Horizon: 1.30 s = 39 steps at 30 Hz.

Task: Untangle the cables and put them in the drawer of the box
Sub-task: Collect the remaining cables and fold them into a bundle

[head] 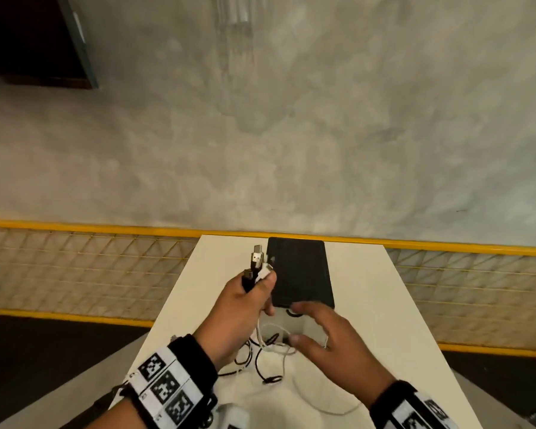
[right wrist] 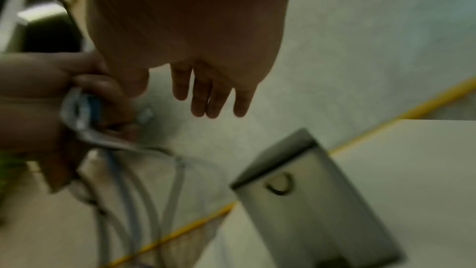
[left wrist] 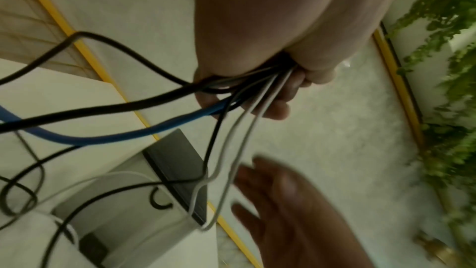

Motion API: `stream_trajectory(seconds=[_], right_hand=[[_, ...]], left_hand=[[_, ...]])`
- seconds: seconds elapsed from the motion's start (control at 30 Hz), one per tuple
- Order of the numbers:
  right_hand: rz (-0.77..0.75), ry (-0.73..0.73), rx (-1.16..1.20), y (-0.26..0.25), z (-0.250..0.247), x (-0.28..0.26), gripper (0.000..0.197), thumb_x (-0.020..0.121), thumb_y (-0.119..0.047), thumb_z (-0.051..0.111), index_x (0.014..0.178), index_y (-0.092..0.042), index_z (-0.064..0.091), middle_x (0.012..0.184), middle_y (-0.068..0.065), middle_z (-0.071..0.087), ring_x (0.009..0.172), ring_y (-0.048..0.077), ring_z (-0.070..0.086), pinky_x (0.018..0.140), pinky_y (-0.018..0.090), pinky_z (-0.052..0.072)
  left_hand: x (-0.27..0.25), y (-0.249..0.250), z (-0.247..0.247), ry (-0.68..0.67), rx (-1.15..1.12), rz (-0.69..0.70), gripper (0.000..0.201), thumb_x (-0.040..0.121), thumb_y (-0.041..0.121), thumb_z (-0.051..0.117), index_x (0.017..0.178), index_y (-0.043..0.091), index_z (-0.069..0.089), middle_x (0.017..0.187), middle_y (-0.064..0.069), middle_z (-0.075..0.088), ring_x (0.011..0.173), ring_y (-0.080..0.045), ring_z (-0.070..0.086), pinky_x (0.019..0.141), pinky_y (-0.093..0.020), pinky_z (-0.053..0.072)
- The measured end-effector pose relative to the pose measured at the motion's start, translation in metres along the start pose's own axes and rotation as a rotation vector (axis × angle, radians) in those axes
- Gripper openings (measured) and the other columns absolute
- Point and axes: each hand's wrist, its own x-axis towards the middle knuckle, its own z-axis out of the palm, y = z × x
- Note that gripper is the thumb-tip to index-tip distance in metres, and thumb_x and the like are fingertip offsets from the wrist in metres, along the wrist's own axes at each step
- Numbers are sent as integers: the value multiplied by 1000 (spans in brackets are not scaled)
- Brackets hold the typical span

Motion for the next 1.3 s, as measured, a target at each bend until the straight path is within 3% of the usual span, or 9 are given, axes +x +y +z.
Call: stream_trajectory(seconds=[0.2,0.33,0.47,0.6,0.7,0.87,1.03,1.1,1.3], right_hand=[[30,-63,444,-48,20,16,54,74,-24,72,121,-38,51,115,-6,68,111,15,64,96,46,53],[-5,-74,481,-53,21,19,42,80,-10,58,112,-36,58,103,-18,71,99,4,67,83,27,55],[-28,-84,413,-54,17,14,44,92,-13,46,125,-42,49,109,-24,68,106,3,64,92,26,53],[-11,-71,366,-50,12,11,42,88,-12,38,106,-43,60,69,7,70,68,22,70,70,42,58],[18,-56,289,-45,14,9,24,84,-13,40,95,-17,61,66,19,62,58,27,62,60,49,52],[-62,-24,140,-49,9,7,26,85,-19,39,105,-32,51,74,2,56,62,9,52,59,39,44],[-99,-18,-181,-51,-4,2,34,87,-28,31,118,-20,43,85,3,60,71,17,57,64,39,46],[-110,-18,-146,-57,-5,0,37,87,-27,34,123,-29,39,85,1,62,71,16,58,62,36,46],[116,-129,292,-56,-2,-3,16,81,-9,51,81,-23,58,64,-1,60,54,15,63,59,35,54]], left_hand=[[6,30,24,-1,-13,73,31,94,46,56,100,18,67,91,-4,69,85,-13,64,80,-31,50],[10,24,25,-96,-1,53,40,83,64,57,97,27,64,77,-12,66,81,-37,66,86,-52,53],[10,23,24,-190,-26,69,34,89,43,65,108,14,68,90,-5,69,82,-10,67,77,-20,52],[2,20,21,-343,-157,-38,30,86,17,74,111,1,68,80,-2,68,64,-6,66,51,-15,51],[2,13,24,-336,-176,-57,35,72,20,78,100,1,70,77,-2,67,72,-13,66,62,-21,52],[4,19,32,-201,-219,-84,10,86,16,72,79,14,66,79,-8,67,80,-16,68,73,-25,54],[2,23,32,-245,-136,-89,18,94,25,59,86,12,70,91,-4,74,84,-7,68,72,-14,49],[2,23,30,-266,-243,-117,27,96,28,57,94,7,73,105,-6,77,104,-16,70,90,-28,51],[5,39,27,-135,-566,-37,40,84,47,50,71,10,61,79,-9,72,100,-27,72,82,-33,53]])
